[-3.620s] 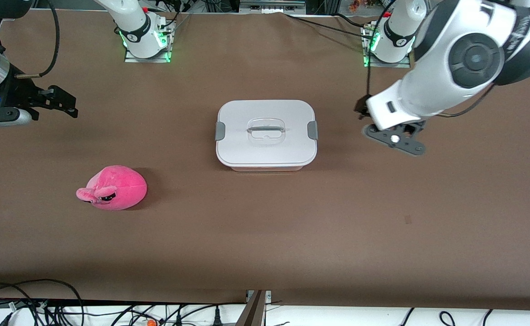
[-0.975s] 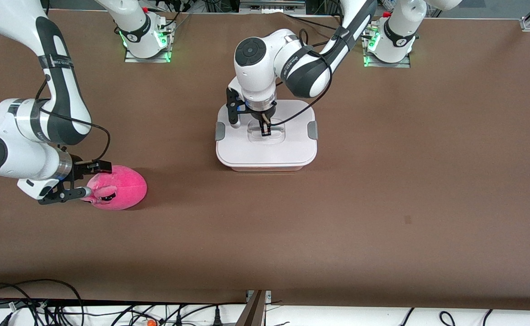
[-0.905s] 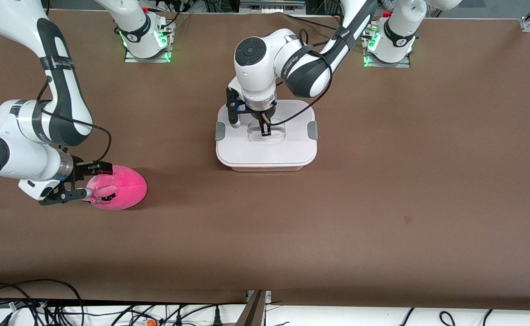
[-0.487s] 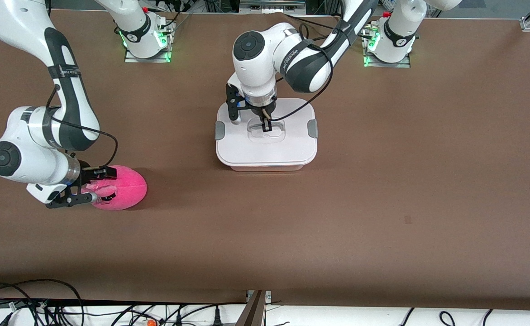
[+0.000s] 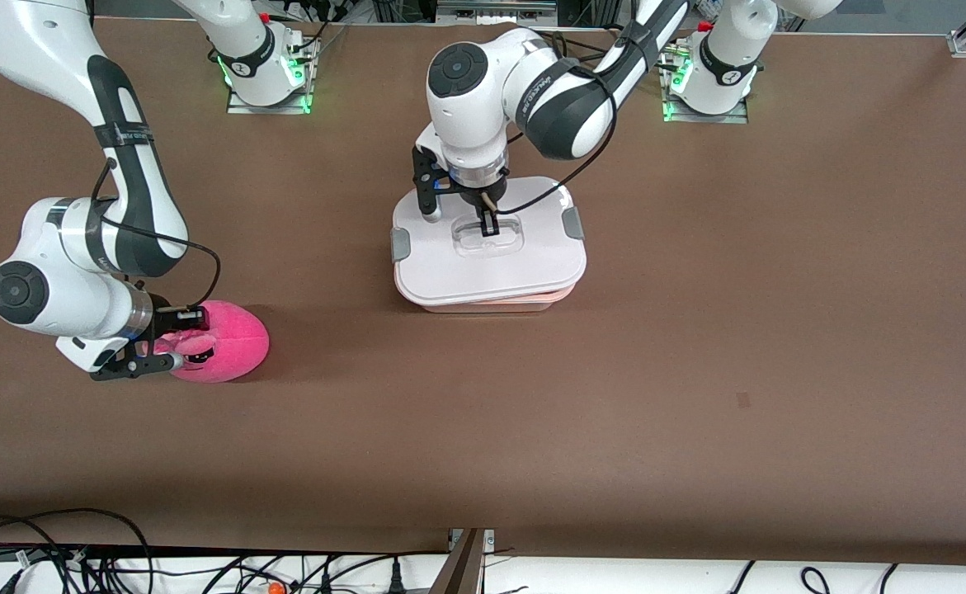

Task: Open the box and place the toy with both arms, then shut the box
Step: 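Lift the white lid off with the left gripper and set it aside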

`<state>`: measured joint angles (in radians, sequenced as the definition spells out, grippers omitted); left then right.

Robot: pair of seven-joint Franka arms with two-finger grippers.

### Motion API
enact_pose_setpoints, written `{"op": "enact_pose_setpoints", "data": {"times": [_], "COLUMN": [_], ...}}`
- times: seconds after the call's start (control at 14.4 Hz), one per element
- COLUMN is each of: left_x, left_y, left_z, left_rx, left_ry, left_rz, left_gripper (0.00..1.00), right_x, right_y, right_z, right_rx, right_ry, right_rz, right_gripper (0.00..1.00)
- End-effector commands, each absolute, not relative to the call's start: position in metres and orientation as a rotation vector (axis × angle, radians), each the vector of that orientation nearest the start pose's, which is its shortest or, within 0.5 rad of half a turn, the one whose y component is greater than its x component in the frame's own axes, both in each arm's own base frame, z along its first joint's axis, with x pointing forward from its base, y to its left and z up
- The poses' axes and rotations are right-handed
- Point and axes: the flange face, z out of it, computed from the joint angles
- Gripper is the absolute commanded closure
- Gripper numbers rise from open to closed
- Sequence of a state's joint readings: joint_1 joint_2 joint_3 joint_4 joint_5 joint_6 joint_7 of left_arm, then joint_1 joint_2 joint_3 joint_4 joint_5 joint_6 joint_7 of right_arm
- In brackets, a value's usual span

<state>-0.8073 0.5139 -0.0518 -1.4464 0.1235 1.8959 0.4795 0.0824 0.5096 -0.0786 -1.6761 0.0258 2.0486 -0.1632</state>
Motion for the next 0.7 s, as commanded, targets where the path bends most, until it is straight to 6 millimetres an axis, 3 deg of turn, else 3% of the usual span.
{"op": "enact_pose_setpoints", "data": {"times": [0.0, 0.21, 0.28, 0.49, 0.63], "left_x": [0.489, 0.528, 0.552, 0.587, 0.609], "left_y": [-0.485, -0.422, -0.373, -0.289, -0.237], "left_z": [0.431, 0.46, 0.479, 0.492, 0.518], "left_rx": [-2.341, -2.413, -2.421, -2.42, -2.376], "left_ry": [1.915, 1.924, 1.928, 1.969, 2.039], "left_rz": [0.099, 0.153, 0.179, 0.262, 0.258], "left_gripper": [1.0, 1.0, 1.0, 1.0, 1.0], "right_x": [0.66, 0.663, 0.664, 0.667, 0.668], "right_y": [0.011, 0.016, 0.027, 0.058, 0.079], "right_z": [0.299, 0.312, 0.329, 0.364, 0.386], "right_rx": [-3.122, -3.125, -3.122, -3.113, -3.113], "right_ry": [-0.238, -0.262, -0.299, -0.367, -0.428], "right_rz": [0.209, 0.181, 0.189, 0.266, 0.279], "right_gripper": [0.96, 1.0, 1.0, 1.0, 1.0]}}
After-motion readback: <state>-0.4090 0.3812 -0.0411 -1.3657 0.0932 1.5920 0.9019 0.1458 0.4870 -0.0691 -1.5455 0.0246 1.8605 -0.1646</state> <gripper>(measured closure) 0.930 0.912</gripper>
